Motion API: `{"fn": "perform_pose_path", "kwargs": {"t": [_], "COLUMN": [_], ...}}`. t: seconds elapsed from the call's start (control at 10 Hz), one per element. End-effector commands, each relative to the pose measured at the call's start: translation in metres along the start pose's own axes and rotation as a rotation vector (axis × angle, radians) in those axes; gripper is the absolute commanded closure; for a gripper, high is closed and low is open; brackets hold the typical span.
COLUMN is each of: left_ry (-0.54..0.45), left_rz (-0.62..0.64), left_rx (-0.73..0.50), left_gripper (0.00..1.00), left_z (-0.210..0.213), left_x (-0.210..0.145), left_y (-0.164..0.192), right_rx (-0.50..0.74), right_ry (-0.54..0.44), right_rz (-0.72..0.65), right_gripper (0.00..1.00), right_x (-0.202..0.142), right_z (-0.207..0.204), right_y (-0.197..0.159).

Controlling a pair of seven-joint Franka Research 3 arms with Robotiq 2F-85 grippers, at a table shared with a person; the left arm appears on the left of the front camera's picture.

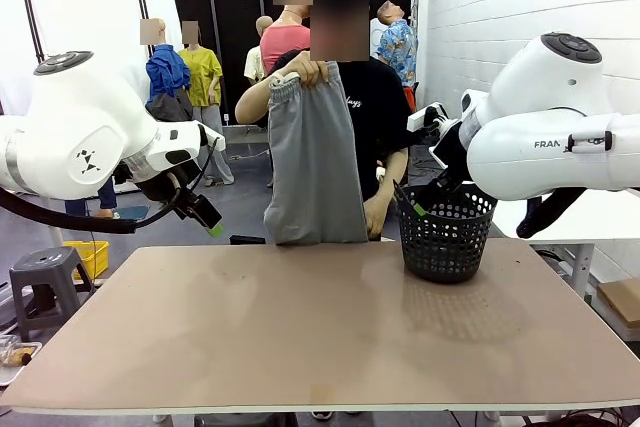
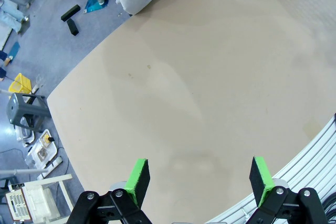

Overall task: Fold the training pants.
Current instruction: Grab both ends of the Training pants handed by a person.

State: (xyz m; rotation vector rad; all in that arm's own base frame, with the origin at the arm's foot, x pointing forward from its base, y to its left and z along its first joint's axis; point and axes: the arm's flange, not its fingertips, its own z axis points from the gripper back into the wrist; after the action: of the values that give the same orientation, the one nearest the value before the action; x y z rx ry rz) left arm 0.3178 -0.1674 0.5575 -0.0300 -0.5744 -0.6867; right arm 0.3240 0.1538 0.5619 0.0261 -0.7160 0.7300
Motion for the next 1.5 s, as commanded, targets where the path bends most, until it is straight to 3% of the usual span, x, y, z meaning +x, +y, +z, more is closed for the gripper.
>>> {"fn": "perform_pose_path", "kwargs": {"t": [0.0,1.4], "left_ry": [-0.001,-0.001], "left_rz": [0.001,0.001], "left_rx": [-0.001,-0.001], "left_gripper": [0.00,0.00], "left_z": [-0.0006,-0.0006], "left_x": [0.0012,0.0012], "left_y": [0.0010,0.0010], "right_rx": [0.008,0.008], "right_ry": [-0.002,-0.002], "right_rz": [-0.001,-0.001], "right_gripper": [0.00,0.00], "right_x": [0.0001,0.0001], "right_z": [-0.0003,-0.0003], "right_y": [0.0003,0.0003]}}
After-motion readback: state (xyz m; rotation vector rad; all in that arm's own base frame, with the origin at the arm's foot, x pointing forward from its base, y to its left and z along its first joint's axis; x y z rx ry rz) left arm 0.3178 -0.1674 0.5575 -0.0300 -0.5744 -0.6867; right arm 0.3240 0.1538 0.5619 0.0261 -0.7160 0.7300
